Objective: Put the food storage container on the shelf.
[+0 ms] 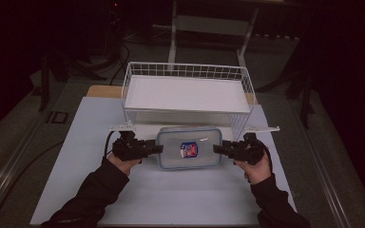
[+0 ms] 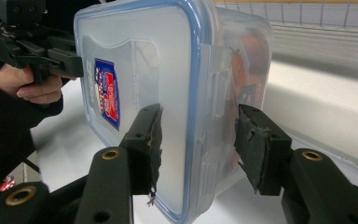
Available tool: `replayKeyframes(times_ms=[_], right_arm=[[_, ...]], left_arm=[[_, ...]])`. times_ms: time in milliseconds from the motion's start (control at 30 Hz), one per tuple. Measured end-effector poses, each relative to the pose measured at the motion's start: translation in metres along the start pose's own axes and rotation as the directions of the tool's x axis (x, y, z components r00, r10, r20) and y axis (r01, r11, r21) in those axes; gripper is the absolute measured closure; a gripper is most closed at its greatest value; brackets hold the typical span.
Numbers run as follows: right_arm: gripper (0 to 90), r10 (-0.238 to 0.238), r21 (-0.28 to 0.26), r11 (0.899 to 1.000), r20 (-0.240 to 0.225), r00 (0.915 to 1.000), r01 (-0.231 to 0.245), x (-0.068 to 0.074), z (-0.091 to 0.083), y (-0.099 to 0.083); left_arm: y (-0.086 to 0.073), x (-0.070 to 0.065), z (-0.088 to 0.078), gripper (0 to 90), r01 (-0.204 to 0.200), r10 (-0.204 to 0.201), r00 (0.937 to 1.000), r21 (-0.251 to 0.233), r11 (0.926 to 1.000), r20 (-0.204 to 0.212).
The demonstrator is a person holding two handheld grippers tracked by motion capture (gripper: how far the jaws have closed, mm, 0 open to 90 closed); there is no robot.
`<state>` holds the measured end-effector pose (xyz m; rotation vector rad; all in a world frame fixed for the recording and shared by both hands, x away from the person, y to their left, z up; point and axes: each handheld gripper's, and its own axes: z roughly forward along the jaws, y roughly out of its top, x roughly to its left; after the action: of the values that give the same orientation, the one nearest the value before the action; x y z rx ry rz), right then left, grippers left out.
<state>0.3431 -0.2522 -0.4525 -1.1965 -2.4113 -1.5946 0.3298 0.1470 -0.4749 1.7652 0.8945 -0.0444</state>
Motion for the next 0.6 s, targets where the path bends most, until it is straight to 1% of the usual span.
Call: replayKeyframes(times_ms=[100, 133, 167, 233, 267, 333, 467, 533, 600], right_arm=[[51.7, -0.013, -0.005, 1.0, 0.01, 0.9999, 0.013, -0.009, 0.008, 0.0], [51.6, -0.016, -0.009, 1.0, 0.014, 0.9998, 0.016, -0.013, 0.01, -0.001], [51.5, -0.01, -0.01, 1.0, 0.018, 0.9998, 0.01, -0.018, 0.014, -0.002], [51.5, 0.002, -0.014, 1.0, 0.022, 0.9998, -0.002, -0.024, 0.019, -0.004], [51.5, 0.006, -0.011, 1.0, 0.022, 0.9997, -0.006, -0.027, 0.022, -0.005], [51.5, 0.015, -0.017, 1.0, 0.022, 0.9996, -0.015, -0.032, 0.026, -0.006], [51.4, 0.018, -0.035, 0.999, 0.026, 0.9995, -0.017, -0.04, 0.031, -0.003], [51.3, 0.007, -0.04, 0.999, 0.036, 0.9993, -0.005, -0.044, 0.032, 0.0], [51.4, -0.003, -0.045, 0.999, 0.046, 0.9989, 0.005, -0.046, 0.034, 0.001]], left_arm=[[-0.002, 0.009, 0.009, 56.4, 0.0, 0.0, 0.9998, -0.007, 1.0, -0.019], [-0.003, 0.014, 0.014, 56.2, 0.01, -0.01, 0.9997, -0.005, 0.9999, -0.021], [-0.004, 0.016, 0.016, 56.1, 0.013, -0.013, 0.9996, -0.008, 0.9999, -0.025], [-0.004, 0.023, 0.021, 55.8, 0.009, -0.01, 0.9993, -0.006, 0.9999, -0.035], [-0.004, 0.025, 0.023, 55.7, 0.017, -0.018, 0.9991, -0.011, 0.9998, -0.039], [-0.003, 0.029, 0.026, 55.6, 0.014, -0.015, 0.999, -0.022, 0.9997, -0.042], [0.0, 0.034, 0.031, 55.0, 0.004, -0.008, 0.9975, -0.065, 0.9979, -0.069], [0.002, 0.035, 0.035, 54.2, -0.015, 0.008, 0.9956, -0.073, 0.9972, -0.093], [0.003, 0.038, 0.04, 53.0, -0.022, 0.013, 0.9935, -0.076, 0.9969, -0.113]])
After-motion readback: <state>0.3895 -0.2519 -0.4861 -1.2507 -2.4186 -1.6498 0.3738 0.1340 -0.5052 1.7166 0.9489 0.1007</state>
